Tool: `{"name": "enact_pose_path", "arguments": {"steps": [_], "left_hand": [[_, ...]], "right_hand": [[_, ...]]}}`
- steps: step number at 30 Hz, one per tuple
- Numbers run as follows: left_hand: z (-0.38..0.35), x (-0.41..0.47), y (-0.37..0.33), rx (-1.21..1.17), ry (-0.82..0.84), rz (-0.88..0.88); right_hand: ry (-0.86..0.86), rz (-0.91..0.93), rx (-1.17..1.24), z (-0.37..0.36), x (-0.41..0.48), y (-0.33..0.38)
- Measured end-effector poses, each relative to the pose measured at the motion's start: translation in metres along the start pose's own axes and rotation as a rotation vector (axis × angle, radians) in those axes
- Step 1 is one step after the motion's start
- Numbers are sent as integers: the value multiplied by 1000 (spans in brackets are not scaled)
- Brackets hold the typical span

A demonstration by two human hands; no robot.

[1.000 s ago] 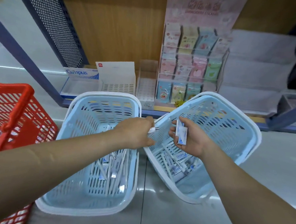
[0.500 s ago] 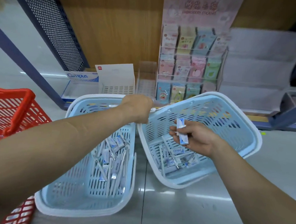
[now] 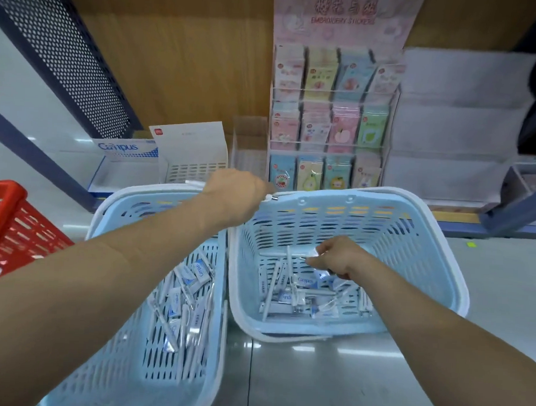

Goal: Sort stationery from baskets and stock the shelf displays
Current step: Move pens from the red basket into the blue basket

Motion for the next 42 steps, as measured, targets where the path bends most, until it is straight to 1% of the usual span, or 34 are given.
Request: {"name": "enact_pose_path", "arguments": {"steps": [2,3,5,7,8,10,12,14,16,17,19,20,21,24,25,27,29,30,34,36,37,38,40,42], "left_hand": [[-6,-1,-1,-76,-7,5],[-5,-2,2,-164,-16,30],[2,-3,12,-460,-40,118],[5,-7,24,-874,-35,245],[2,-10,29,-1045,-3,298],[-5,-18,32,-1273,88,373],[-7,-23,35,-1420,152,434],[3,-23,38,-1552,148,483],[20,-25,44,-1714,53,515],[28,-29,45,-1791,8,510],[39,-43,45,-1898,-44,477],[41,-51,47,-1932,-67,469],[41,-59,50,-1964,-102,475],[44,-81,70,-2034,-241,531],[46,-87,80,-2032,-286,544],[49,-103,98,-2014,-349,543],[51,-123,119,-2019,-385,541],[51,-134,131,-2021,-423,550],[44,-198,201,-1957,-698,651],[28,-241,240,-1830,-805,732],[13,-263,257,-1736,-807,786],[-6,-282,271,-1650,-772,847],[-54,-309,293,-1552,-651,964],[-95,-321,307,-1480,-532,1050]], "right_hand": [[16,-42,-136,-1,15,-5],[9,-59,-175,-3,23,-7],[6,-81,-235,-10,37,-12],[-8,-94,-241,-17,49,-19],[-18,-98,-230,-19,52,-21],[-55,-89,-249,-12,47,-17],[-51,-62,-296,3,37,-6],[79,-51,-209,16,16,18],[250,1,-90,27,-18,57],[292,67,-63,34,-36,80],[280,252,30,40,-66,128],[280,346,111,37,-80,149],[314,427,205,27,-90,167],[493,579,454,-21,-108,202],[506,608,507,-34,-108,209],[472,646,558,-53,-108,222],[471,673,511,-65,-112,237],[503,683,461,-72,-115,244],[608,695,231,-123,-116,262],[620,673,204,-154,-115,268],[603,654,232,-169,-113,271],[579,623,294,-183,-113,273],[517,557,455,-209,-112,277],[431,512,538,-229,-110,280]]}}
Point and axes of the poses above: each hand's wrist, its own x-axis towards the middle knuckle, its own z-axis out of the back of the hand, y = z × x, the point moved 5 cm from there along x, towards the middle knuckle, and after that the axes turned 3 degrees about z, right-handed, at the moved point
